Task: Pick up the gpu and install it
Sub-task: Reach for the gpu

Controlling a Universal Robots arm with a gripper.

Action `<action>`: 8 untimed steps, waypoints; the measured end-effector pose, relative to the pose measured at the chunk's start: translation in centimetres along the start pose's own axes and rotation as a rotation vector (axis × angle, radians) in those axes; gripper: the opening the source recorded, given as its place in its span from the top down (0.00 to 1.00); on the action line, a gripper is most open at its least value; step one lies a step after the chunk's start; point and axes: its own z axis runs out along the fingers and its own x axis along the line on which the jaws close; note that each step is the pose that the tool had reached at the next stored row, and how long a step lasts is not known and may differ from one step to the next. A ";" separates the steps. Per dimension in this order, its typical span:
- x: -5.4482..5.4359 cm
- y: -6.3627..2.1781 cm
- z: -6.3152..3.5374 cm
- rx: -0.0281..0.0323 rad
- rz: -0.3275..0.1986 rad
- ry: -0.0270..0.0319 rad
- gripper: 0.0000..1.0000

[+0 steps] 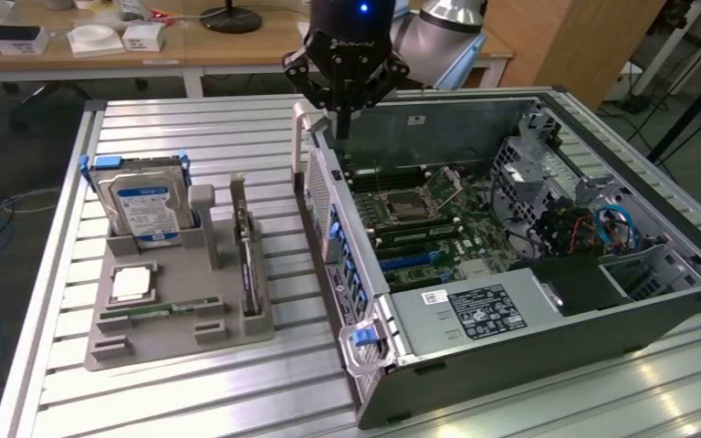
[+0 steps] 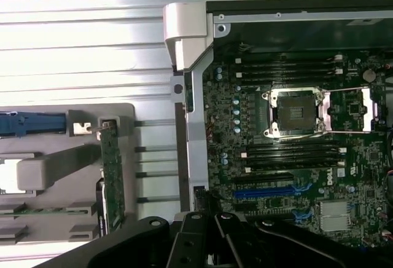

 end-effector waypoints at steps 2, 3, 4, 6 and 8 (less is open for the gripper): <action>0.1 -0.01 0.00 -0.0001 0.000 -0.0001 0.89; 0.2 -0.02 0.00 0.0000 0.000 0.0000 0.89; 0.3 -0.02 0.00 0.0000 0.000 0.0000 0.89; 0.5 -0.04 0.00 0.0000 0.000 0.0000 0.89; 0.6 -0.05 0.00 0.0000 0.000 0.0000 0.89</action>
